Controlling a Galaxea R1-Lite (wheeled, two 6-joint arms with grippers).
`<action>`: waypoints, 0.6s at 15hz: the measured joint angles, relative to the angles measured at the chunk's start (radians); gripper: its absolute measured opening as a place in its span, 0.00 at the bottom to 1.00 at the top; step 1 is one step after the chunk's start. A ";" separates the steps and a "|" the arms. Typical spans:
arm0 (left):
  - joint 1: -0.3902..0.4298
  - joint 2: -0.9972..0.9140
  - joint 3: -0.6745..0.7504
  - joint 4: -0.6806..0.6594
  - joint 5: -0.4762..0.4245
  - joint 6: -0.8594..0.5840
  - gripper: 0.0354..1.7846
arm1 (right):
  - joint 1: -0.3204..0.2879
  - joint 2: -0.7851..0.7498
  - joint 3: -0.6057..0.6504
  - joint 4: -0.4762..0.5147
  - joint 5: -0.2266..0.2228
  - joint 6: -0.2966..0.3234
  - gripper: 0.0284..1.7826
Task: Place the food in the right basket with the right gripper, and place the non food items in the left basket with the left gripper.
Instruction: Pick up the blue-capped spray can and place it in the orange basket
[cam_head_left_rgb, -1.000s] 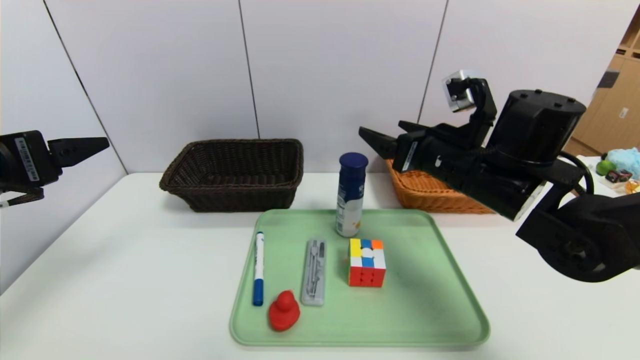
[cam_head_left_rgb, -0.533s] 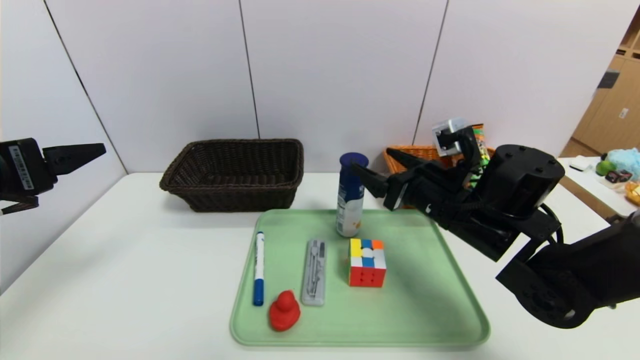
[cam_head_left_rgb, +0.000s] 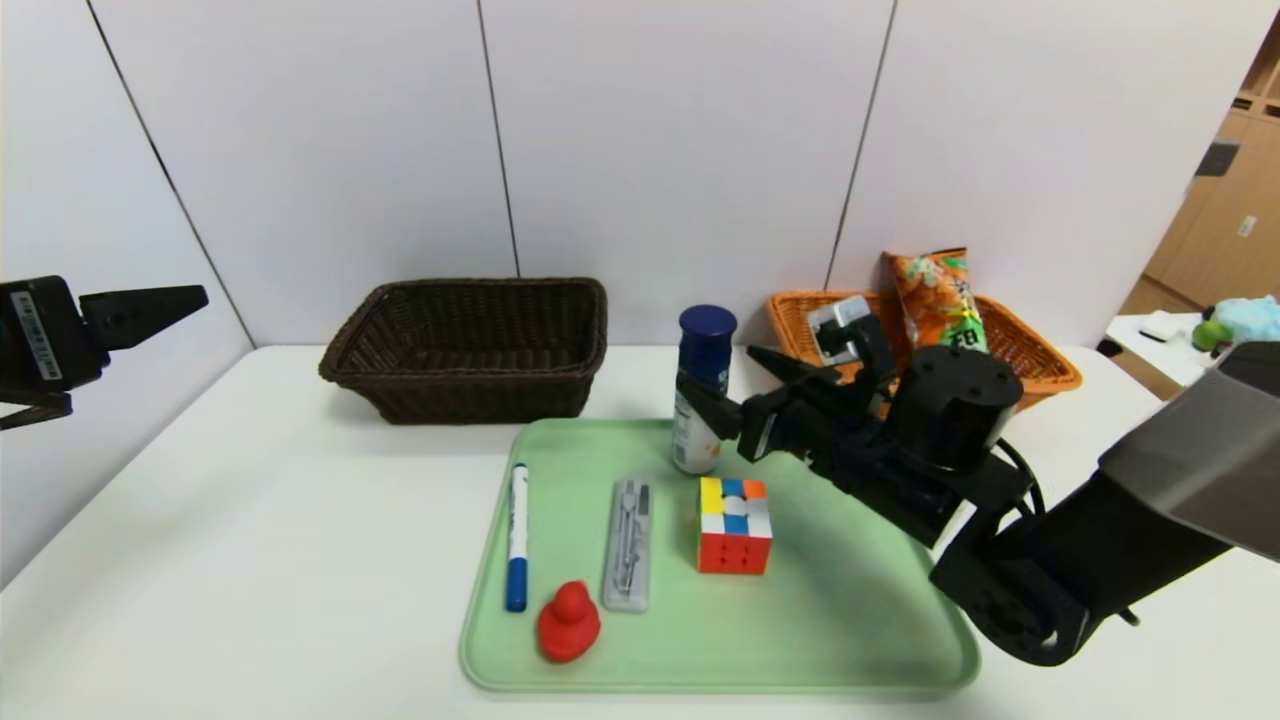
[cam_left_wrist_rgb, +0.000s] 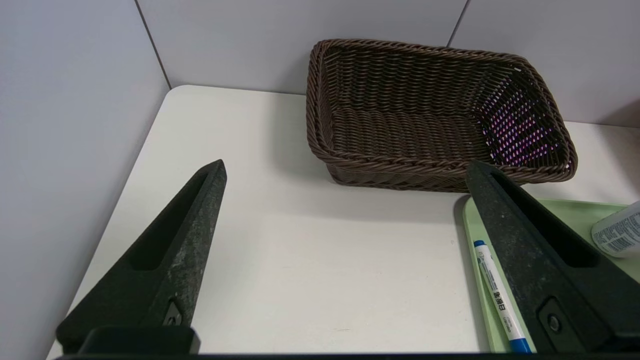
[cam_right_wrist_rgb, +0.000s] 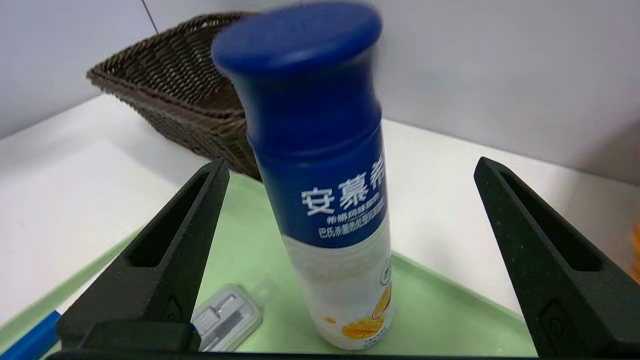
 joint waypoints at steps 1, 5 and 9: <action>0.000 0.000 0.000 0.000 0.000 0.000 0.94 | 0.000 0.019 -0.007 -0.005 0.001 0.000 0.95; 0.000 -0.008 0.005 0.000 0.000 0.001 0.94 | 0.001 0.083 -0.050 -0.009 0.000 0.000 0.95; 0.000 -0.018 0.006 0.001 -0.001 0.003 0.94 | 0.002 0.128 -0.120 -0.045 -0.001 -0.018 0.76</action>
